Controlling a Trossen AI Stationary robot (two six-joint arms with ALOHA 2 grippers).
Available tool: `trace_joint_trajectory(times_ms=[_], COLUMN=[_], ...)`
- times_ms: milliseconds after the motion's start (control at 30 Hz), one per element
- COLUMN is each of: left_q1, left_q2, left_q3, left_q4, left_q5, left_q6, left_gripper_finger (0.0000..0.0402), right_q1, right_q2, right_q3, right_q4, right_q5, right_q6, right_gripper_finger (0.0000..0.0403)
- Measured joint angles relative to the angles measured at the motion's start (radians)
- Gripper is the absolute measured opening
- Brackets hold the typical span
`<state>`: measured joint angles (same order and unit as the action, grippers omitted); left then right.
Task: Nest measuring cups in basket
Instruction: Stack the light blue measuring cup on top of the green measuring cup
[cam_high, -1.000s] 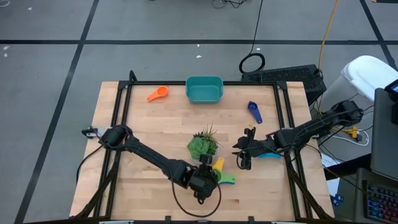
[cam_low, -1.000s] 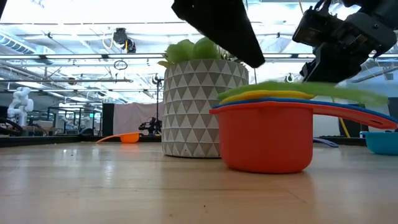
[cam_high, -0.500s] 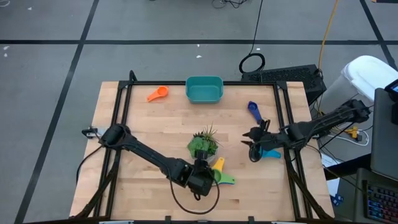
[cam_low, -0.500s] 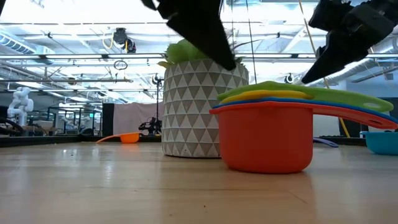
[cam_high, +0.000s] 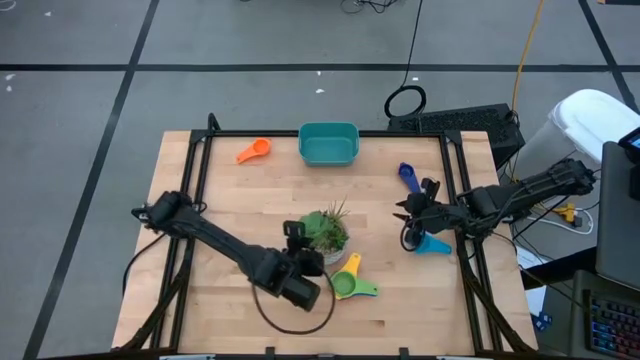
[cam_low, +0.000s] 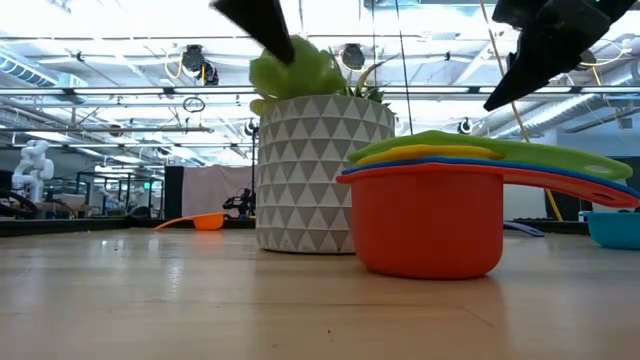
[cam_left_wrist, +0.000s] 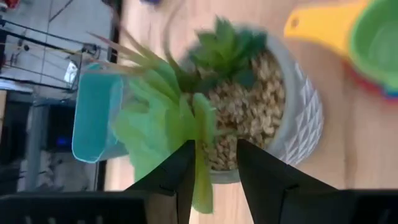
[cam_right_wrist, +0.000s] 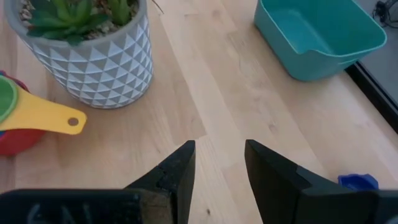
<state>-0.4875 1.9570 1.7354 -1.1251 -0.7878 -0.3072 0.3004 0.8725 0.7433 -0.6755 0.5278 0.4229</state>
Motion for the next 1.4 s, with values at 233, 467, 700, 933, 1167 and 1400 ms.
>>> trace_joint_trajectory(times_ms=[233,467,700,933,1167,1400], left_q1=[-0.055,-0.082,-0.071,0.003,0.131,0.337], left_q2=[-0.041,-0.041,-0.096,-0.369,-0.690,-0.845], left_q3=[0.002,0.001,-0.163,-0.582,-0.867,-1.023], left_q4=[-0.019,-0.264,-0.416,-0.010,0.603,0.957], left_q5=[-0.007,-0.032,-0.097,-0.103,0.026,0.296], left_q6=[-0.051,-0.262,-0.465,-0.409,-0.064,0.178], left_gripper_finger=[0.0122,0.0122,0.0122,0.0122,0.0122,0.0122], right_q1=[0.000,0.001,0.001,-0.014,-0.067,-0.149], right_q2=[0.003,0.003,0.003,0.003,0.003,0.003], right_q3=[0.000,0.000,0.000,0.000,0.000,0.000], right_q4=[0.006,0.013,0.012,0.021,0.284,0.551], right_q5=[-0.003,-0.019,-0.029,-0.005,-0.004,-0.001], right_q6=[0.002,0.006,0.006,-0.062,-0.342,-0.544], right_gripper_finger=[0.0132,0.0132,0.0132,0.0132,0.0132,0.0132])
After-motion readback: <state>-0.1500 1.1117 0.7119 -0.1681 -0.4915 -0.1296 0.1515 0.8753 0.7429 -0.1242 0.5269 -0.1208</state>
